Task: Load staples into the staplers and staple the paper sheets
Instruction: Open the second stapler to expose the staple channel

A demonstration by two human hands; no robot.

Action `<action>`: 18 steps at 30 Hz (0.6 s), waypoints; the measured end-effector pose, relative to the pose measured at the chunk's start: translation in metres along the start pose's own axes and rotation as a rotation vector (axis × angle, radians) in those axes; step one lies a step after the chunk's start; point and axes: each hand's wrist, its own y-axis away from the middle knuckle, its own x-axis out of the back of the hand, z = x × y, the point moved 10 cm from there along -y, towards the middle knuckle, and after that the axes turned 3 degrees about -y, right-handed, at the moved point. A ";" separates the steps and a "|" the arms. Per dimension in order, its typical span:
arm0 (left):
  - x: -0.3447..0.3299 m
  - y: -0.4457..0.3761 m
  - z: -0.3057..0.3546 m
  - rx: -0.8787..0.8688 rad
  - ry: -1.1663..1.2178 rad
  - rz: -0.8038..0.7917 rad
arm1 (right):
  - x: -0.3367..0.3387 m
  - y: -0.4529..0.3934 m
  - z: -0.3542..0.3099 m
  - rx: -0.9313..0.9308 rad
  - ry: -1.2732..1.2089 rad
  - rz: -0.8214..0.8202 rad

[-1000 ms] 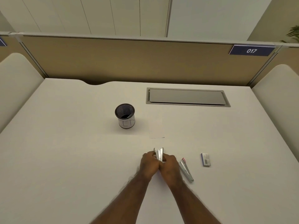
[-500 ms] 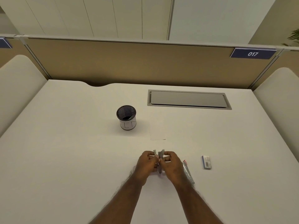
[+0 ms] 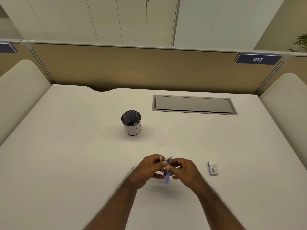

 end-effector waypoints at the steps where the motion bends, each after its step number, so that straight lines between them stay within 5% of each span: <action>1: -0.001 0.001 0.002 -0.008 -0.008 -0.009 | 0.001 0.001 -0.001 0.003 0.000 -0.005; 18: -0.011 0.001 0.018 -0.101 -0.143 -0.063 | 0.006 0.016 -0.016 -0.055 -0.153 -0.076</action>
